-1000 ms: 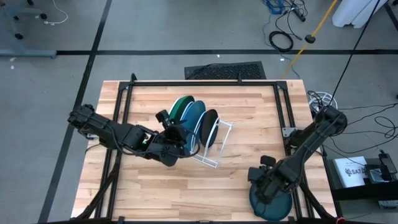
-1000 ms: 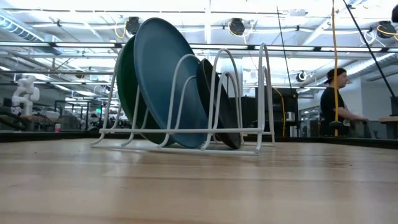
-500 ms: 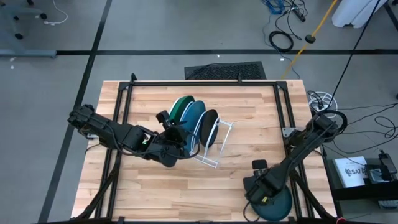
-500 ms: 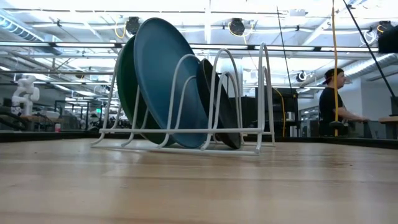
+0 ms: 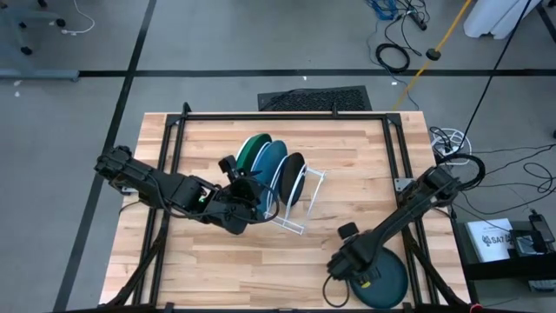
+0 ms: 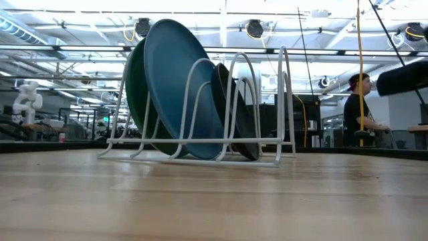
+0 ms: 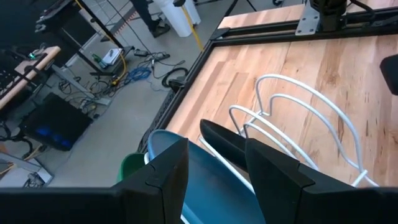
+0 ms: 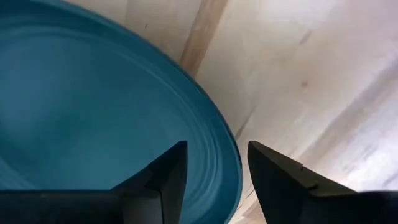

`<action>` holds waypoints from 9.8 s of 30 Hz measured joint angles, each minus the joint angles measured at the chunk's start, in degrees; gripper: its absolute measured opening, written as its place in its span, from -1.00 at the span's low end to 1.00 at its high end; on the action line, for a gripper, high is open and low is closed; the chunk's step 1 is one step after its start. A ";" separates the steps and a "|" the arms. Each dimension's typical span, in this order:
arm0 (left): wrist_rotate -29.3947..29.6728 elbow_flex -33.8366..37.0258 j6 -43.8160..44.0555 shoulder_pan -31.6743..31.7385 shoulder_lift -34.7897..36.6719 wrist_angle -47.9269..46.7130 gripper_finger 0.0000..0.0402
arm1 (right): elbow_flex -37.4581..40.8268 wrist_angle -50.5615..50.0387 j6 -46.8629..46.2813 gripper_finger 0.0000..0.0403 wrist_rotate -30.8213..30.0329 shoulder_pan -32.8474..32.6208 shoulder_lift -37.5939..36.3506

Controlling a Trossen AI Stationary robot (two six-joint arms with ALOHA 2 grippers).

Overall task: Sort dishes
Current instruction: Put the dark blue plate in the dish rack, then return to Home Position

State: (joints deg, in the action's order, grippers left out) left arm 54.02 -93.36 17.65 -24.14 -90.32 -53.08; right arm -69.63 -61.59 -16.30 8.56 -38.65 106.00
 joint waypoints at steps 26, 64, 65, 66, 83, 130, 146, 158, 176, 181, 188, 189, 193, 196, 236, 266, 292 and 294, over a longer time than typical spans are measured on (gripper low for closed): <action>0.43 0.00 -1.57 0.17 -0.02 0.05 -0.16 | -0.24 -0.24 1.94 -0.98 -2.05 0.02 4.03; 1.80 0.00 -4.98 1.36 -0.02 0.04 -0.16 | -0.07 27.39 33.26 -1.00 -81.58 -0.56 -39.27; 1.85 0.00 -4.95 1.46 -0.02 0.04 -0.16 | -0.09 30.74 37.85 -1.00 -82.17 -0.28 -39.28; 1.91 0.00 -4.94 1.56 -0.02 0.04 -0.16 | -0.09 33.67 42.05 -1.00 -82.19 0.08 -39.28; 1.90 0.00 -3.10 1.10 -0.02 0.02 -0.16 | -0.11 36.51 63.02 -1.00 -74.97 13.64 -33.29; 1.91 0.00 -1.95 1.14 -0.02 0.09 -0.16 | -0.09 34.12 65.40 -0.28 -65.12 19.72 -14.88; -0.04 0.00 -16.74 1.09 0.23 9.73 -0.16 | -0.09 32.14 49.34 -0.25 -62.97 15.30 -26.89; 0.00 0.00 -16.06 2.05 0.26 10.75 -0.16 | -0.07 27.48 43.08 -0.25 -57.25 17.33 -24.18; -10.06 0.00 -16.42 1.88 1.95 15.33 -0.23 | -0.02 31.53 42.13 -0.27 -54.14 14.89 -24.71; -15.56 0.00 -21.07 2.19 3.27 17.72 -0.47 | -0.02 33.17 37.43 -0.47 -43.05 14.58 -28.85; -26.84 6.23 -28.22 4.95 7.71 28.66 -0.95 | 2.72 39.90 35.27 -0.96 -35.25 14.39 -35.12; -28.20 8.51 -28.73 5.48 8.96 31.49 -0.95 | 4.01 42.19 35.37 -0.97 -35.06 14.31 -36.04; -30.60 19.50 -28.91 7.92 14.97 41.36 -0.97 | 10.58 50.78 35.88 -0.99 -34.99 14.27 -40.46; -32.78 28.93 -28.76 9.56 20.14 47.86 -0.98 | 16.35 55.61 34.97 -1.00 -35.01 14.30 -44.62; -54.22 90.24 -16.44 28.15 64.55 78.10 -1.00 | 60.76 71.01 21.44 -1.00 -32.17 17.46 -95.21; -58.91 91.54 -13.66 32.17 81.01 62.09 -1.00 | 68.78 77.18 18.76 -1.00 -24.68 25.71 -95.82; -58.41 91.49 -14.97 32.15 90.31 52.37 -0.96 | 68.78 75.91 16.99 -1.00 -23.21 25.94 -95.82; -57.66 91.49 -14.98 32.17 90.31 52.41 -0.96 | 68.78 75.57 16.93 -1.00 -23.20 25.94 -95.82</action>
State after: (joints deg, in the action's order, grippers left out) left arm -3.64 -1.87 2.67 8.03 -0.01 -0.67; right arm -0.84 13.98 0.63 -14.64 -12.71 10.18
